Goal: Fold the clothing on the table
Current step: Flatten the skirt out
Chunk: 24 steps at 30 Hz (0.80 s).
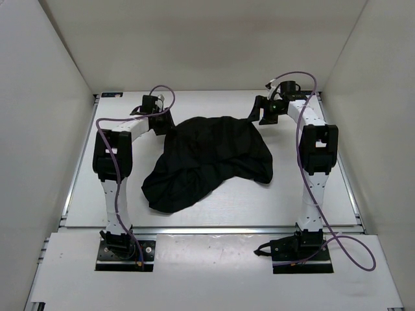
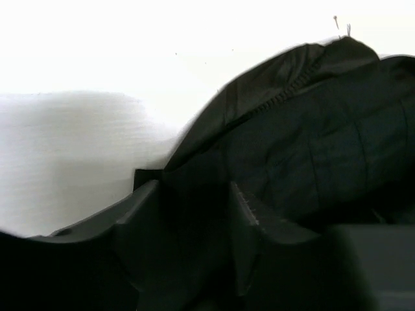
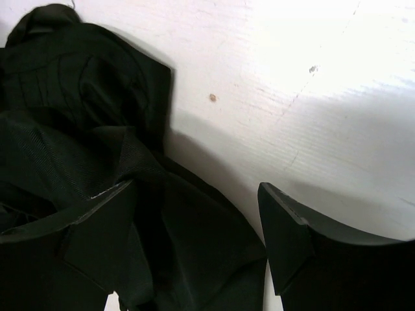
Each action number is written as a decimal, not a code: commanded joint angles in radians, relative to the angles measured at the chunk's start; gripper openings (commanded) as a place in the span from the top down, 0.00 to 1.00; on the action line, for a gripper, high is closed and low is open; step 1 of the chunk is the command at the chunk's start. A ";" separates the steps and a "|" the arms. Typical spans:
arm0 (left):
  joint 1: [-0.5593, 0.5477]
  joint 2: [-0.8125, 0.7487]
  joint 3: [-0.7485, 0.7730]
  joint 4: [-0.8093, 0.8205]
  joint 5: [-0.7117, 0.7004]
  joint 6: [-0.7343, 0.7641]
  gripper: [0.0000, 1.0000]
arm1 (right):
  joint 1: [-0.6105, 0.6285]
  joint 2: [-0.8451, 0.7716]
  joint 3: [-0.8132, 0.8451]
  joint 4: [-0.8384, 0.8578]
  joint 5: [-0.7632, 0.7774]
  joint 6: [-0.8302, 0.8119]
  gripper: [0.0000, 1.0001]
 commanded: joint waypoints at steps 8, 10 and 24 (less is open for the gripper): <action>-0.001 0.029 0.064 0.021 0.020 -0.035 1.00 | 0.007 -0.019 0.029 0.021 -0.038 0.016 0.28; -0.007 -0.009 0.041 0.059 0.011 -0.061 1.00 | 0.019 -0.036 0.006 0.029 -0.089 0.030 0.35; -0.038 -0.069 0.134 0.024 -0.042 -0.044 1.00 | 0.229 -0.540 -0.593 0.059 -0.172 -0.028 1.00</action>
